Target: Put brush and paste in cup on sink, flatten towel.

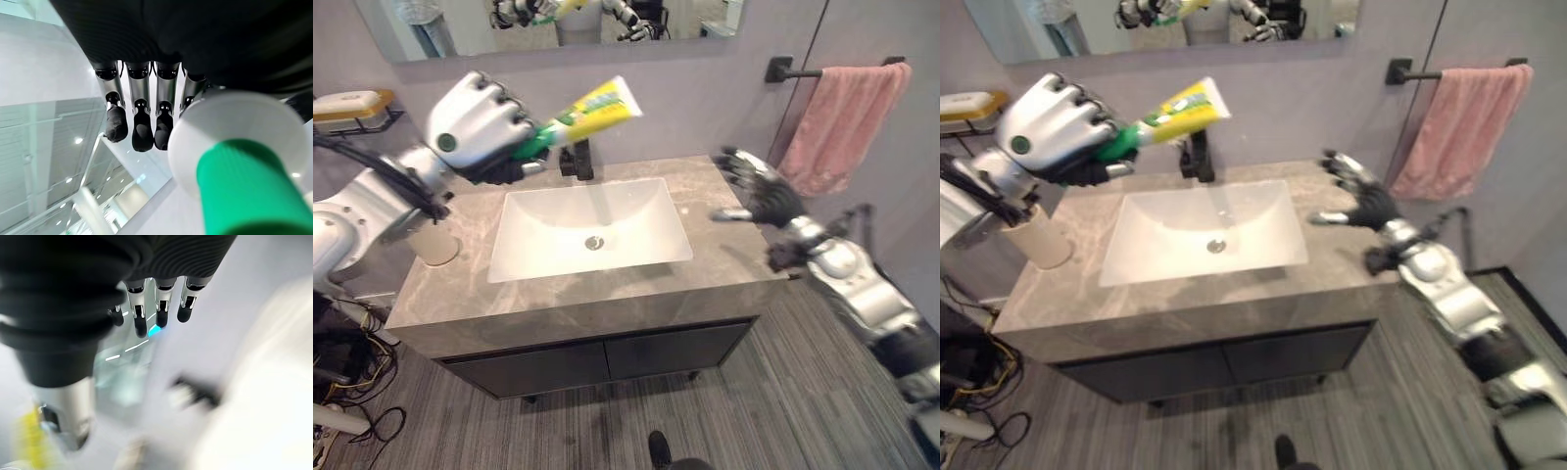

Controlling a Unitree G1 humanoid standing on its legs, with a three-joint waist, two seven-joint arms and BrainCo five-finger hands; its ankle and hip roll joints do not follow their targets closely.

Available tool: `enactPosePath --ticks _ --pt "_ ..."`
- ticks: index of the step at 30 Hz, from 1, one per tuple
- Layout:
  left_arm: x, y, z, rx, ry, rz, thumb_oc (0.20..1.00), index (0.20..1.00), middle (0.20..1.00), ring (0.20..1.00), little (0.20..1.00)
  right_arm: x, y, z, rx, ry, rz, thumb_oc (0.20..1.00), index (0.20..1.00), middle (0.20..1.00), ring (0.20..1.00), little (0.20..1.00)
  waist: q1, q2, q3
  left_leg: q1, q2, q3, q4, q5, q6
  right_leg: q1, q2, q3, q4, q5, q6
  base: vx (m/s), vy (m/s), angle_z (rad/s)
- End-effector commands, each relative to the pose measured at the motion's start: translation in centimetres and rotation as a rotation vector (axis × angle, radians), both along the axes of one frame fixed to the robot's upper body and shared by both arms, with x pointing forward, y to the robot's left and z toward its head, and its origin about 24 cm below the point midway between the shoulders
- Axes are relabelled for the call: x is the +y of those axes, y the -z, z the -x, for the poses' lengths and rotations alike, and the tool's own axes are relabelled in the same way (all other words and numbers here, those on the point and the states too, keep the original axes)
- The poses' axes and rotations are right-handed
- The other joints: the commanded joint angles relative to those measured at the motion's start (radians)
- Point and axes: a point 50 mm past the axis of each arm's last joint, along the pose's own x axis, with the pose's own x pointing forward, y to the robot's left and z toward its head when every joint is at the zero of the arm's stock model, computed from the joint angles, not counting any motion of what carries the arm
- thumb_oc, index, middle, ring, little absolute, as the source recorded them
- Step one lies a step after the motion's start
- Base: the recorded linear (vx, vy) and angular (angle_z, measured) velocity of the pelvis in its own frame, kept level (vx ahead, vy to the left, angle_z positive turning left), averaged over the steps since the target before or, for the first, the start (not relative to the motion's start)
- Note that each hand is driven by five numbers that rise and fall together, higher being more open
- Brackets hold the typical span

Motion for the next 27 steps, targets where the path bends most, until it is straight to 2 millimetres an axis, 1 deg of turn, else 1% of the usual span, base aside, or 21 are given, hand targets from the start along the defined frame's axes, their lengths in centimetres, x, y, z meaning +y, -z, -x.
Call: enactPosePath --ticks 1,2,3,4,5,6,7,8,9,10,12,14,15,17,18,20,21,24,27 --pt "-0.5 -5.7 1.0 -0.225 0.075 0.128 0.2 0.2 0.2 0.2 0.2 1.9 -4.8 -0.6 -0.118 -0.096 -0.117 1.0 1.0 1.0 1.0 1.0 0.034 -0.011 0.005 0.086 -0.003 -0.065 0.008 -0.025 -0.013 0.004 -0.066 0.034 0.0 0.042 0.09 -0.03 -0.005 0.03" --pt "-1.1 -5.8 1.2 -0.236 0.103 0.111 0.2 0.2 0.2 0.2 0.2 4.0 -5.5 -0.4 -0.129 -0.173 -0.138 1.0 1.0 1.0 1.0 1.0 0.041 -0.009 0.004 0.085 -0.004 -0.065 0.008 -0.026 -0.012 0.004 -0.067 0.032 0.0 0.041 0.089 -0.01 -0.008 0.04" --pt "-1.3 -5.8 1.3 -0.242 0.115 0.105 0.2 0.2 0.2 0.2 0.2 4.6 -5.8 -0.3 -0.136 -0.197 -0.164 1.0 1.0 1.0 1.0 1.0 0.047 -0.008 0.002 0.085 -0.005 -0.065 0.008 -0.026 -0.011 0.004 -0.068 0.031 0.0 0.041 0.088 0.0 0.0 0.0" --pt "-1.3 -5.8 1.3 -0.242 0.115 0.104 0.2 0.2 0.2 0.2 0.2 4.7 -5.8 -0.3 -0.136 -0.198 -0.165 1.0 1.0 1.0 1.0 1.0 0.047 -0.009 0.002 0.084 -0.005 -0.065 0.008 -0.026 -0.011 0.004 -0.068 0.032 0.0 0.041 0.088 0.0 0.0 0.0" --pt "-1.6 -5.6 1.5 -0.24 0.137 0.096 0.2 0.2 0.2 0.2 0.2 6.5 -6.7 0.2 -0.155 -0.273 -0.213 1.0 1.0 1.0 1.0 1.0 0.06 -0.008 -0.001 0.088 -0.004 -0.069 0.007 -0.029 -0.01 0.008 -0.069 0.027 0.0 0.038 0.086 0.03 -0.011 0.04" --pt "-1.8 -5.3 1.5 -0.231 0.15 0.093 0.2 0.2 0.2 0.2 0.2 7.3 -6.9 0.4 -0.149 -0.309 -0.223 1.0 1.0 1.0 1.0 1.0 0.064 -0.009 -0.003 0.087 -0.006 -0.071 0.007 -0.029 -0.009 0.009 -0.07 0.027 0.0 0.037 0.085 0.03 -0.011 0.04" --pt "-1.7 -5.3 1.5 -0.231 0.148 0.093 0.2 0.2 0.2 0.2 0.2 7.4 -6.9 0.4 -0.149 -0.311 -0.223 1.0 1.0 1.0 1.0 1.0 0.061 -0.009 -0.003 0.087 -0.006 -0.072 0.007 -0.029 -0.009 0.009 -0.07 0.026 0.0 0.037 0.085 0.01 -0.008 0.06" --pt "-2.0 -5.2 1.7 -0.227 0.165 0.088 0.2 0.2 0.2 0.2 0.2 8.0 -7.3 0.7 -0.168 -0.336 -0.23 1.0 1.0 1.0 1.0 1.0 0.066 -0.008 -0.004 0.087 -0.007 -0.075 0.007 -0.029 -0.009 0.012 -0.072 0.024 0.0 0.035 0.084 0.02 -0.006 0.09" --pt "-2.3 -4.9 2.0 -0.222 0.191 0.082 0.2 0.2 0.2 0.2 0.2 9.3 -7.9 1.1 -0.184 -0.365 -0.248 1.0 1.0 1.0 1.0 1.0 0.074 -0.008 -0.005 0.087 -0.01 -0.081 0.007 -0.032 -0.008 0.018 -0.078 0.016 0.0 0.034 0.083 0.02 -0.005 0.1" --pt "-2.2 -4.8 2.0 -0.22 0.195 0.085 0.2 0.2 0.2 0.2 0.2 9.8 -8.1 1.3 -0.192 -0.383 -0.248 1.0 1.0 1.0 1.0 1.0 0.076 -0.009 -0.005 0.087 -0.01 -0.084 0.007 -0.033 -0.007 0.02 -0.08 0.013 0.0 0.032 0.082 0.01 -0.003 0.14" --pt "-2.3 -4.4 2.0 -0.209 0.206 0.092 0.2 0.2 0.2 0.2 0.2 10.0 -8.2 1.5 -0.199 -0.391 -0.253 1.0 1.0 1.0 1.0 1.0 0.078 -0.009 -0.004 0.086 -0.011 -0.092 0.007 -0.033 -0.007 0.025 -0.083 0.007 0.0 0.03 0.081 0.0 -0.007 0.15" --pt "-2.5 -3.7 1.9 -0.179 0.217 0.095 0.2 0.2 0.2 0.2 0.2 10.4 -9.3 1.9 -0.239 -0.409 -0.279 1.0 1.0 1.0 1.0 1.0 0.084 -0.011 -0.004 0.084 -0.012 -0.104 0.007 -0.033 -0.006 0.032 -0.086 -0.003 0.0 0.023 0.077 0.0 -0.017 0.09" --pt "-2.5 -3.6 1.9 -0.175 0.221 0.098 0.2 0.2 0.2 0.2 0.2 10.4 -9.4 1.9 -0.24 -0.409 -0.285 1.0 1.0 1.0 1.0 1.0 0.083 -0.011 -0.003 0.084 -0.012 -0.108 0.007 -0.033 -0.005 0.034 -0.086 -0.007 0.0 0.022 0.077 0.0 -0.016 0.15" --pt "-2.6 -3.1 2.0 -0.152 0.231 0.099 0.2 0.2 0.2 0.2 0.2 10.4 -10.1 2.2 -0.269 -0.417 -0.311 1.0 1.0 1.0 1.0 1.0 0.087 -0.012 -0.003 0.085 -0.013 -0.114 0.007 -0.032 -0.004 0.038 -0.087 -0.011 0.0 0.02 0.074 -0.01 -0.013 0.21" --pt "-2.7 -2.7 2.0 -0.133 0.238 0.109 0.2 0.2 0.2 0.2 0.2 10.8 -10.0 2.4 -0.259 -0.438 -0.332 1.0 1.0 1.0 1.0 1.0 0.09 -0.012 -0.002 0.086 -0.014 -0.119 0.007 -0.031 -0.003 0.042 -0.088 -0.013 0.0 0.018 0.073 -0.01 -0.02 0.12" --pt "-2.5 -2.5 1.9 -0.124 0.237 0.127 0.2 0.2 0.2 0.2 0.2 10.9 -10.1 2.6 -0.261 -0.448 -0.349 1.0 1.0 1.0 1.0 1.0 0.093 -0.013 -0.003 0.086 -0.014 -0.121 0.007 -0.031 -0.003 0.044 -0.087 -0.014 0.0 0.016 0.071 0.0 0.0 0.0" --pt "-2.3 -2.0 1.7 -0.103 0.227 0.151 0.2 0.2 0.2 0.2 0.2 11.0 -10.0 2.8 -0.257 -0.465 -0.362 1.0 1.0 1.0 1.0 1.0 0.095 -0.016 0.0 0.085 -0.013 -0.122 0.007 -0.031 -0.003 0.046 -0.087 -0.016 0.0 0.014 0.07 0.0 0.0 0.0" --pt "-1.9 -1.7 1.7 -0.091 0.214 0.17 0.2 0.2 0.2 0.2 0.2 11.1 -10.1 3.0 -0.262 -0.476 -0.364 1.0 1.0 1.0 1.0 1.0 0.095 -0.015 0.0 0.085 -0.012 -0.123 0.007 -0.03 -0.003 0.048 -0.086 -0.018 0.0 0.012 0.068 0.0 0.0 0.0" --pt "-1.3 -0.8 1.4 -0.054 0.19 0.214 0.2 0.2 0.2 0.2 0.2 10.9 -10.2 3.2 -0.266 -0.481 -0.391 1.0 1.0 1.0 1.0 1.0 0.097 -0.018 0.002 0.086 -0.009 -0.124 0.007 -0.029 -0.004 0.05 -0.083 -0.021 0.0 0.01 0.065 0.0 0.0 0.0"
